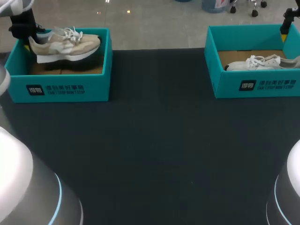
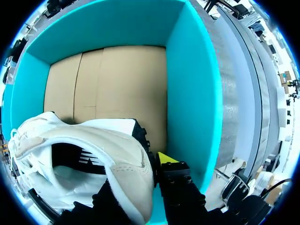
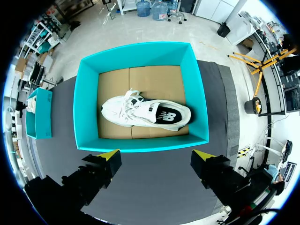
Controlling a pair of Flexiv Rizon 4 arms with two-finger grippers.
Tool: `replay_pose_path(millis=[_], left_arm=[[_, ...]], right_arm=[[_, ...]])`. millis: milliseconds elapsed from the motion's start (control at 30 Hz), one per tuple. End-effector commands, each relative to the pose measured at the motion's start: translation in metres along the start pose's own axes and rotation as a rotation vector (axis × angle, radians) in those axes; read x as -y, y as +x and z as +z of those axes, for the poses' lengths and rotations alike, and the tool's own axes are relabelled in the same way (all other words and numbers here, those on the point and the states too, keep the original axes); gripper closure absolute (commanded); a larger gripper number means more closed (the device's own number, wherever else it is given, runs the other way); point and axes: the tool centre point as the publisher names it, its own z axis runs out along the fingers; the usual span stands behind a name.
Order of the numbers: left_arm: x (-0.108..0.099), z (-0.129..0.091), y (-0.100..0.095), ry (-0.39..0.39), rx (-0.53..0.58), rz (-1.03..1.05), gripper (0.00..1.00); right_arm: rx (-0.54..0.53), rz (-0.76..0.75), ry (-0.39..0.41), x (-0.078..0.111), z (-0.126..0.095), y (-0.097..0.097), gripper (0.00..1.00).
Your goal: Take the shoe out of the shoebox, open the shoe tongue, remove and reinsert the insole, then place the shoe into the shoebox
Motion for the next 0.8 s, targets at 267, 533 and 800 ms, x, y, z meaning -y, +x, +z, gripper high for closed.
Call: replay_pose_path(millis=[267, 533, 800], left_arm=[[0.007, -0.094, 0.005, -0.02, -0.061, 0.001, 1.0], [0.01, -0.142, 0.012, -0.062, -0.088, 0.004, 1.0], [0.01, -0.172, 0.017, -0.118, -0.097, -0.026, 1.0]], right_arm=[[-0.001, 0.0, -0.001, 0.0, 0.0, 0.0, 0.0], [-0.001, 0.0, -0.001, 0.0, 0.0, 0.0, 0.0], [-0.001, 0.0, -0.001, 0.0, 0.0, 0.0, 0.0]])
